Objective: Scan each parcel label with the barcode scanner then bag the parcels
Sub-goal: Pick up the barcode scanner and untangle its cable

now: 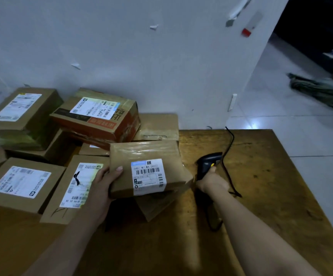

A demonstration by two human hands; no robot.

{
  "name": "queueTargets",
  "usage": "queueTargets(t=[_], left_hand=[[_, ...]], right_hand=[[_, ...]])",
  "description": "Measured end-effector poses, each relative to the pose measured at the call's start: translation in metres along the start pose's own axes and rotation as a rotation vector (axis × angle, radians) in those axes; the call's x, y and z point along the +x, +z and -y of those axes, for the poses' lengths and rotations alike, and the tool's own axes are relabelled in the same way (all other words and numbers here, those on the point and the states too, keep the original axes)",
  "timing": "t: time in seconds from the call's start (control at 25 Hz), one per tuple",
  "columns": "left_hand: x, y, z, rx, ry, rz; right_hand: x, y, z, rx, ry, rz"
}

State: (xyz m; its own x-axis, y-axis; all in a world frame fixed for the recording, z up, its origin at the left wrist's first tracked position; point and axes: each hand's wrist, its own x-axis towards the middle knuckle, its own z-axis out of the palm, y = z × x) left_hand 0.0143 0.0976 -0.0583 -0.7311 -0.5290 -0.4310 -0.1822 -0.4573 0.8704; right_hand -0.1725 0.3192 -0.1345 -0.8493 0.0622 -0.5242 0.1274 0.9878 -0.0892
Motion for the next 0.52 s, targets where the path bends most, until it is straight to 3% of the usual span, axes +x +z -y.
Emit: queueTargets(t=[0.24, 0.36, 0.52], left_hand=[[-0.019, -0.008, 0.005, 0.013, 0.025, 0.036], [-0.016, -0.01, 0.004, 0.006, -0.055, 0.052], [-0.009, -0.001, -0.006, 0.007, -0.14, 0.051]], right_hand=[[-0.048, 0.007, -0.038, 0.051, -0.048, 0.164], [-0.062, 0.013, -0.059, 0.32, -0.015, 0.201], [-0.089, -0.005, -0.076, 0.645, -0.119, 0.165]])
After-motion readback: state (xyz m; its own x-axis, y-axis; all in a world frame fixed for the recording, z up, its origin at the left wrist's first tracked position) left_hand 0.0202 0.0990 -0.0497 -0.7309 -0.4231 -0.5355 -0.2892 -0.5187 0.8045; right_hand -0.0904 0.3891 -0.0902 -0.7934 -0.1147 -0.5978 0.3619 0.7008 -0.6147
